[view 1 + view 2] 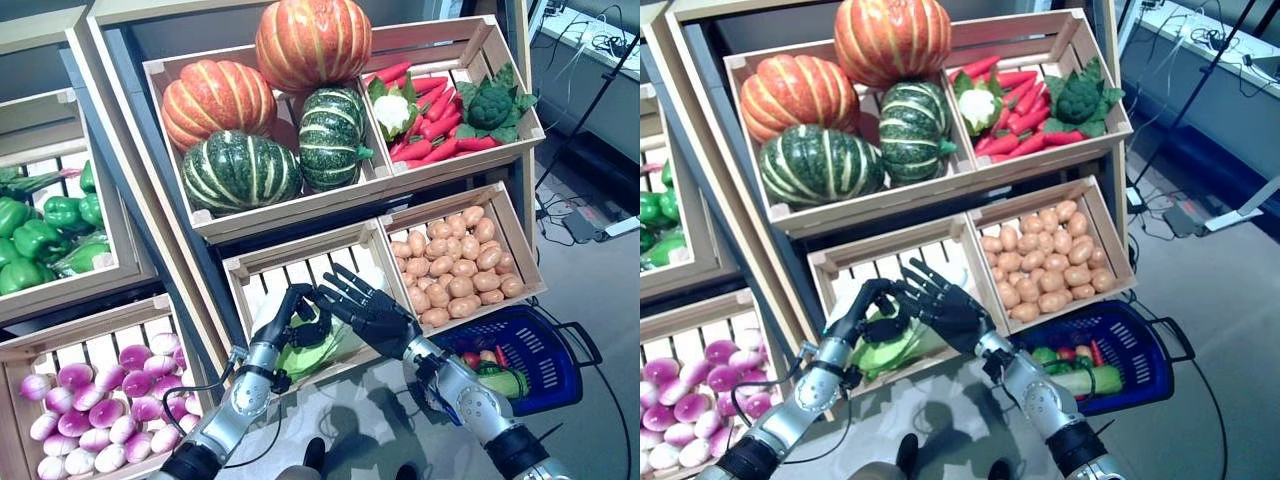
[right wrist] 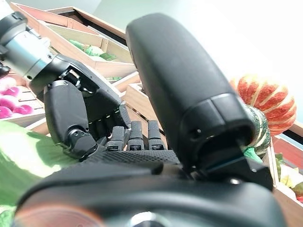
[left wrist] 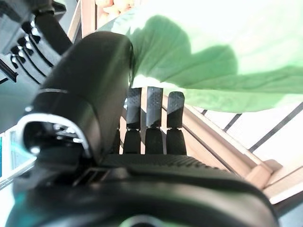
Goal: Put vegetables into the basket
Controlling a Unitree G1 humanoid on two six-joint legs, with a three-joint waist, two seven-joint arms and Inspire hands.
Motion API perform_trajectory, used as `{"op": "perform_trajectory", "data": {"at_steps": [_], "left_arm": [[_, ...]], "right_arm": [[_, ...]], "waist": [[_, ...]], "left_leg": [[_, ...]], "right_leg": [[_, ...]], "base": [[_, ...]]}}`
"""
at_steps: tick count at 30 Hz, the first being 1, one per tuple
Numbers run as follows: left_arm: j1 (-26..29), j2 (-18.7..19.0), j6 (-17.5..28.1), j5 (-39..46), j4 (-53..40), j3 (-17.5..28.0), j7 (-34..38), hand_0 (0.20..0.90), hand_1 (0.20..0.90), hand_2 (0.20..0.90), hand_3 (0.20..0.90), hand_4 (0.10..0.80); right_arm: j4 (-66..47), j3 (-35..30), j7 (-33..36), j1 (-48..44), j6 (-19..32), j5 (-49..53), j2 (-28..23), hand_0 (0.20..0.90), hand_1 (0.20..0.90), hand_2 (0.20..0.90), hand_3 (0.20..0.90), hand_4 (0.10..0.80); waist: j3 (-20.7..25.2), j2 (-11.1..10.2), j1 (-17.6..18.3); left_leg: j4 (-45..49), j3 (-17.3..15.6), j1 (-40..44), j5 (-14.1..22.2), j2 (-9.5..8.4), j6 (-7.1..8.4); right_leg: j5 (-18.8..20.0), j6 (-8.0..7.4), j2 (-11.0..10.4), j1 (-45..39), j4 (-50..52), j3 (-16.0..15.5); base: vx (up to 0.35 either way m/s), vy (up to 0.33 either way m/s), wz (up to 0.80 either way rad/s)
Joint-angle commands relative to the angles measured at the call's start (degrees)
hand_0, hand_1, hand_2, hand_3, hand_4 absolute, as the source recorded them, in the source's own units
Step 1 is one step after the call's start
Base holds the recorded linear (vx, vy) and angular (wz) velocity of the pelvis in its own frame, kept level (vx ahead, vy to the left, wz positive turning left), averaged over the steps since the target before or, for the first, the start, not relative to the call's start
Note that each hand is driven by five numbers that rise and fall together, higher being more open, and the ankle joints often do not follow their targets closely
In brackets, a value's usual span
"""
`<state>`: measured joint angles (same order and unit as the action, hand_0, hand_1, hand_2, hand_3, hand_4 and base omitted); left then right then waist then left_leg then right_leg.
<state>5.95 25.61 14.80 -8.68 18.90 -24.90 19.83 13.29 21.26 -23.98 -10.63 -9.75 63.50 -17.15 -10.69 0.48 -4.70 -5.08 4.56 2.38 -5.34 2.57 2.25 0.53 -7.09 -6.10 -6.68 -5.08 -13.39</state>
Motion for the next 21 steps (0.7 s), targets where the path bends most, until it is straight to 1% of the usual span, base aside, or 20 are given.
{"op": "perform_trajectory", "data": {"at_steps": [1, 3, 5, 8, 12, 18, 21], "left_arm": [[7.2, 0.7, 5.5, 2.1, -3.6, 0.7, 3.9, 0.3, 0.3, 0.3, 0.3, 0.4], [7.0, 0.8, 5.7, 2.5, -3.2, 1.3, 4.0, 0.3, 0.3, 0.3, 0.3, 0.4], [6.5, 0.7, 6.2, 2.3, -2.5, 2.3, 4.1, 0.3, 0.3, 0.3, 0.3, 0.4], [5.0, 1.2, 7.3, 1.9, -2.4, 4.6, 4.6, 0.3, 0.3, 0.3, 0.3, 0.4], [3.6, 1.6, 7.6, 0.8, -3.4, 7.0, 6.4, 0.3, 0.3, 0.3, 0.3, 0.4], [4.0, 1.5, 7.6, 0.3, -3.7, 9.0, 7.7, 0.3, 0.3, 0.3, 0.3, 0.4], [4.4, 1.4, 8.5, 0.0, -3.6, 10.0, 8.2, 0.3, 0.3, 0.3, 0.3, 0.4]], "right_arm": [[-4.8, -0.5, -5.8, -4.8, 5.4, 1.5, 2.5, 0.9, 0.9, 0.9, 0.9, 0.8], [-6.0, -1.3, -4.3, -4.7, 7.5, 0.0, 1.4, 0.9, 0.9, 0.9, 0.9, 0.8], [-7.3, -2.7, -1.4, -4.2, 8.9, 0.8, 0.3, 0.9, 0.9, 0.9, 0.9, 0.8], [-9.0, -5.9, 2.4, -1.4, 11.8, 0.8, -1.0, 0.9, 0.9, 0.9, 0.9, 0.8], [-9.8, -9.6, 3.3, 2.7, 14.7, 0.2, -1.1, 0.9, 0.9, 0.9, 0.9, 0.8], [-8.4, -12.5, 4.1, 4.0, 18.2, 0.3, -1.3, 0.9, 0.9, 0.9, 0.9, 0.8], [-7.3, -14.2, 5.7, 4.1, 19.2, 0.5, -0.6, 0.9, 0.9, 0.9, 0.9, 0.8]], "waist": [[4.3, -1.3, -0.6], [4.2, -1.4, -0.4], [4.2, -1.4, -0.1], [4.3, -1.4, 0.5], [4.0, -1.3, 1.2], [3.5, -1.2, 1.7], [3.5, -1.3, 1.8]], "left_leg": [[0.4, -0.4, 1.5, 6.0, -2.03, -0.11], [0.4, -0.5, 1.6, 6.1, -2.01, -0.06], [0.2, -0.8, 1.7, 6.1, -1.97, -0.05], [0.1, -1.2, 2.1, 6.3, -1.95, -0.19], [0.3, -1.8, 1.8, 6.3, -1.75, -0.39], [0.3, -2.0, 1.7, 6.4, -1.6, -0.39], [0.1, -1.9, 1.7, 6.5, -1.52, -0.27]], "right_leg": [[-1.7, 0.98, -2.9, 1.0, 3.7, 1.1], [-1.6, 0.91, -2.9, 1.2, 3.9, 1.2], [-1.6, 0.8, -2.9, 1.1, 3.8, 1.4], [-1.5, 0.65, -2.7, 1.1, 3.6, 1.9], [-1.6, 0.66, -2.5, 1.8, 4.1, 2.6], [-1.7, 0.73, -2.3, 2.0, 4.1, 2.9], [-1.6, 0.67, -2.2, 1.8, 3.6, 2.9]], "base": [[0.0, 0.0, 0.0], [0.0, 0.0, 0.0], [0.0, 0.0, 0.0], [0.0, 0.0, 0.0], [-0.018, -0.009, -0.03], [-0.017, -0.008, -0.01], [-0.011, -0.008, 0.0]]}}
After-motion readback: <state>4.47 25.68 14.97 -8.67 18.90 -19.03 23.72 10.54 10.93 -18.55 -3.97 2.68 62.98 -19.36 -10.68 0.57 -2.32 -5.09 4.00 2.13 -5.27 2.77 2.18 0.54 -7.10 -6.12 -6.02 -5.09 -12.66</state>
